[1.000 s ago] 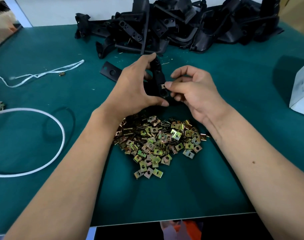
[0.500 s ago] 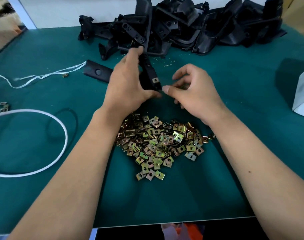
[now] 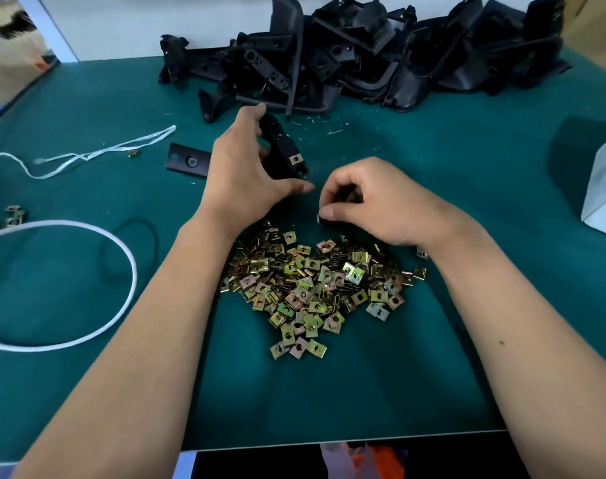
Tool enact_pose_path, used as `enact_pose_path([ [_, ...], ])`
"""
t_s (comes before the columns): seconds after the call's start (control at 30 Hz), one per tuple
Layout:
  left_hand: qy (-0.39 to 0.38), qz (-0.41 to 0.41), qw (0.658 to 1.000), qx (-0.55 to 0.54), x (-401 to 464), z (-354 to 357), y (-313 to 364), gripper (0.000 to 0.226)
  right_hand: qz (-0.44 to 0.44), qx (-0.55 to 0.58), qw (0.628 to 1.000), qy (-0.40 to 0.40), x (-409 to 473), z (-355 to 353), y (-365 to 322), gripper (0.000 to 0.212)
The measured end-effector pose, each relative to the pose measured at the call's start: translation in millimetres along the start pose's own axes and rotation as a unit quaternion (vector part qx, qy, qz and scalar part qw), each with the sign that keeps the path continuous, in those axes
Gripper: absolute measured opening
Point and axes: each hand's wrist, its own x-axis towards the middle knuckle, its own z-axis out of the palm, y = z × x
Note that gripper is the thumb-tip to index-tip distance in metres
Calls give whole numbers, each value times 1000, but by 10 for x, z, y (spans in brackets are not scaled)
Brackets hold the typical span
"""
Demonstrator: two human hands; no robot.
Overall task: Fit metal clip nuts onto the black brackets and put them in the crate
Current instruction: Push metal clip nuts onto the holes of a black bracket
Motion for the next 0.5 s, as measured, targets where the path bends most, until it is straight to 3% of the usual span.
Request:
enact_pose_path([
  [0.13, -13, 15, 1000, -22, -41, 6, 72, 124, 22, 111, 989, 91, 24, -5, 94, 8],
  [0.3, -60, 55, 995, -60, -84, 53, 190, 122, 32, 345, 912, 221, 56, 10, 114, 12],
  [0.5, -91, 92, 989, -74, -132, 99, 269, 123, 42, 389, 892, 228, 62, 11, 147, 22],
])
